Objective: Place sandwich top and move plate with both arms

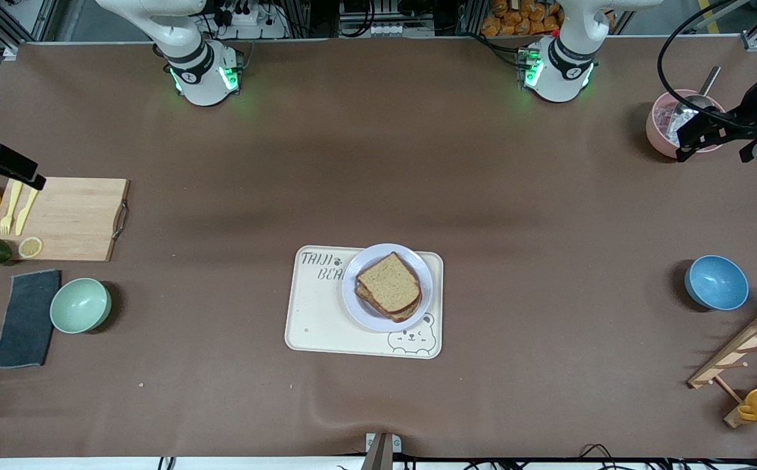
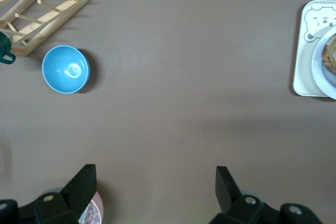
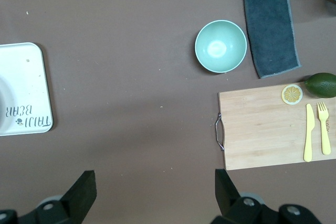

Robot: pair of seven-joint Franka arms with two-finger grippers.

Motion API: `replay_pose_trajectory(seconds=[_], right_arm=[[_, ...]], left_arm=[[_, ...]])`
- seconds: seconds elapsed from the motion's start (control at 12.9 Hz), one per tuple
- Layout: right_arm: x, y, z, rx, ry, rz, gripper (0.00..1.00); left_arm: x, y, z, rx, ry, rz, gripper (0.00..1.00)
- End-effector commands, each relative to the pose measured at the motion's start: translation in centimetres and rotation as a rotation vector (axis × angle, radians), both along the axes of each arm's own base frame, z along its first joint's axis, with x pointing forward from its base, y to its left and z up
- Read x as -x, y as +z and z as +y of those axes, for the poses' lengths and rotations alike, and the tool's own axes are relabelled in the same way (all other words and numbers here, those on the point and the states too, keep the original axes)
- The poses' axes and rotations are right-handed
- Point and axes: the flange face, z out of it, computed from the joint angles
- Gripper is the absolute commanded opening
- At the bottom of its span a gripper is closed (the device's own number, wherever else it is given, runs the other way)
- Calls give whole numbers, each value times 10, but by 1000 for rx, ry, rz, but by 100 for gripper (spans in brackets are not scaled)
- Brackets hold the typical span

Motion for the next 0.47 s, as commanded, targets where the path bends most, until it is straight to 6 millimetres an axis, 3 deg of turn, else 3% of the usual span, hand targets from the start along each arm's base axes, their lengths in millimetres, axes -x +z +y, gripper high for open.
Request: replay_pose_trajectory(seconds=[0.0,0.16,0.39], right_arm=[[7,3,0,-14,-8,-13,100],[7,2,0,-15,-8,-11,100],[6,2,0,-14,-8,-13,100]], left_arm=[[-10,-3,-3,-29,-11,20,100],[-18,-3,-14,-21,-20,47,100],[-19,-4,-12,-17,-19,50,100]])
